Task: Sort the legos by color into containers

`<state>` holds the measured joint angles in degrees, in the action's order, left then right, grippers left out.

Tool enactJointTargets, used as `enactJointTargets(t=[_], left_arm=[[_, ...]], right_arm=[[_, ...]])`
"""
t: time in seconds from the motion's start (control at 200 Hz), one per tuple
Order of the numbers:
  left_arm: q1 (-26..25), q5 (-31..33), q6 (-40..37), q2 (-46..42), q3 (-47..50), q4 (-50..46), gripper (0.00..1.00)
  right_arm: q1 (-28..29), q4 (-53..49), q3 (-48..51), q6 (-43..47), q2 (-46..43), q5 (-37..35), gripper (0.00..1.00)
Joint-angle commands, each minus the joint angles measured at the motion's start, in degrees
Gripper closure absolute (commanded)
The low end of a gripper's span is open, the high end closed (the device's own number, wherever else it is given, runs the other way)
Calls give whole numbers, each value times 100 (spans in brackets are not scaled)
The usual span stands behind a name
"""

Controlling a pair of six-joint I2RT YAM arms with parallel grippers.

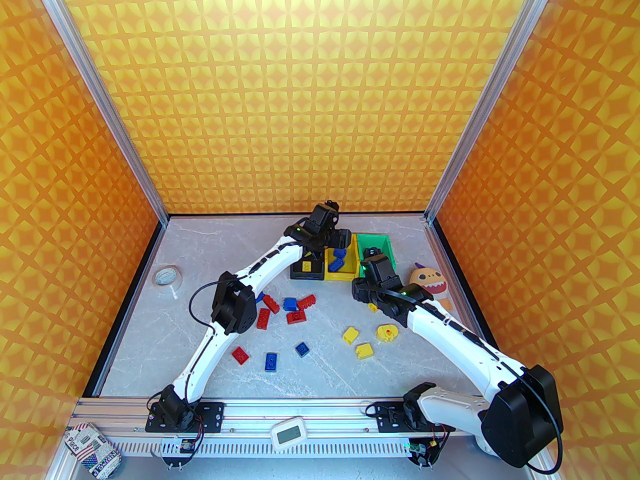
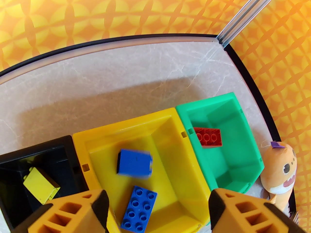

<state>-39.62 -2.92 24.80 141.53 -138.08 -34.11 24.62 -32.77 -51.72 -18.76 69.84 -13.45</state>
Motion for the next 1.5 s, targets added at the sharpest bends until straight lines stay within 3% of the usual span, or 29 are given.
enactJointTargets(t=[0.0, 0.29, 0.445, 0.58, 0.94, 1.495], left_arm=[[50, 176, 31, -1055, 712, -20, 26], [84, 354, 83, -3242, 3853, 198, 26], [147, 571, 356, -4404, 5556, 397, 25], [580, 606, 397, -5169, 6517, 508, 25], [963, 652, 358, -5950, 7112, 337, 24], [982, 727, 257, -5963, 6952, 103, 24]], right_arm=[[23, -12, 48, 310, 33, 196, 50], [1031, 384, -117, 438, 841, 484, 45], [1483, 837, -81, -84, 1309, 728, 42], [1814, 1310, -43, -538, 1660, 1052, 39], [2428, 1076, -406, 259, 2406, 890, 35], [2460, 1032, -1157, 590, 3558, 554, 31]])
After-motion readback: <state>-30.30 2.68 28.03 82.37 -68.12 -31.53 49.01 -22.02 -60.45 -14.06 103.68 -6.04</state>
